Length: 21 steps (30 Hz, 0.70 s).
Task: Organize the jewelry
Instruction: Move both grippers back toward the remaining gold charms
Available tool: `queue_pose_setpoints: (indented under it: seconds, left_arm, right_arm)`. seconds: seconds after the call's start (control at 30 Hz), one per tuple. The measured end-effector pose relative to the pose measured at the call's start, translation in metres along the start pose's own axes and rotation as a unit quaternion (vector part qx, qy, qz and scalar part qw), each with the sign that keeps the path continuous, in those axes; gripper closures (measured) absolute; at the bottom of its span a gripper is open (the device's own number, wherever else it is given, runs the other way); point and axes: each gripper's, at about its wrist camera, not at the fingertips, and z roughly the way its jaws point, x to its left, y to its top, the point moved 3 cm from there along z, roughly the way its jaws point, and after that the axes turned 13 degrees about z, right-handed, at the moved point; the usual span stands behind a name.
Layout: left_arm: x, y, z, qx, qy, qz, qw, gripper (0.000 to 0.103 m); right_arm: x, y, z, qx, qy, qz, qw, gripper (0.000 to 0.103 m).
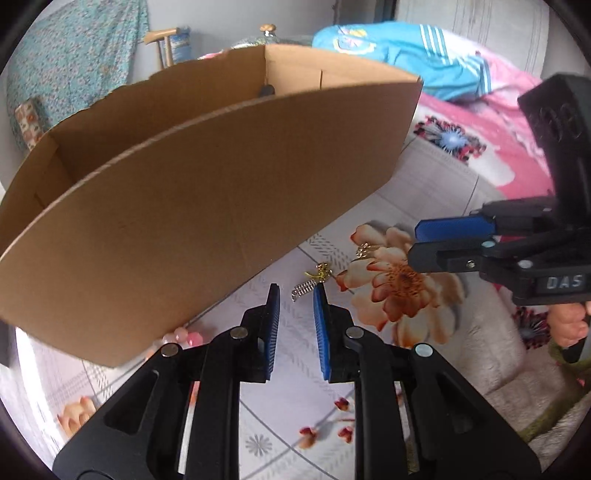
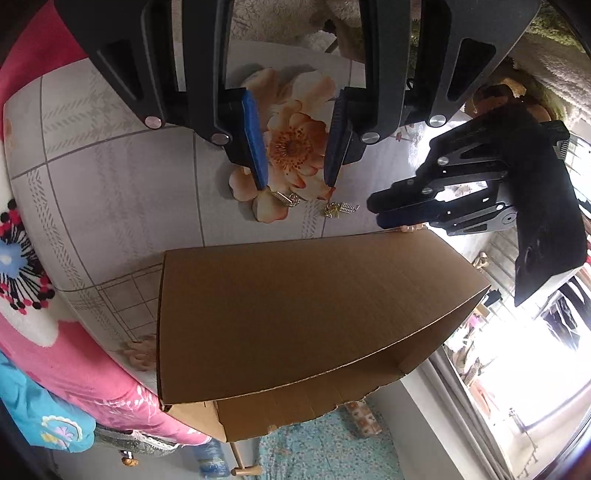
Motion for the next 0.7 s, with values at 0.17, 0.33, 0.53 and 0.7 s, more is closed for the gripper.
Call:
queue_pose_setpoints:
  seconds: [0.17, 0.33, 0.53, 0.7]
  left_arm:
    - [-0.003, -0.001, 0.009, 0.010, -0.005, 0.017, 0.9998, 0.085]
    - [-0.008, 0.003, 0.014, 0.018, 0.000, 0.037, 0.9992, 0.085]
    - [-0.010, 0.004, 0.016, 0.020, -0.004, 0.050, 0.9986, 0.088]
    - [-0.016, 0.006, 0.016, 0.020, -0.005, 0.059, 0.9981, 0.099]
  right_arm:
    - [0.000, 0.001, 0.007, 0.004, 0.005, -0.001, 1.000, 0.072]
    - [0.004, -0.002, 0.010, 0.005, 0.010, -0.001, 1.000, 0.072]
    - [0.003, -0.001, 0.011, 0.001, 0.014, 0.003, 1.000, 0.072]
    - [-0.006, -0.005, 0.005, -0.001, 0.014, 0.010, 1.000, 0.072]
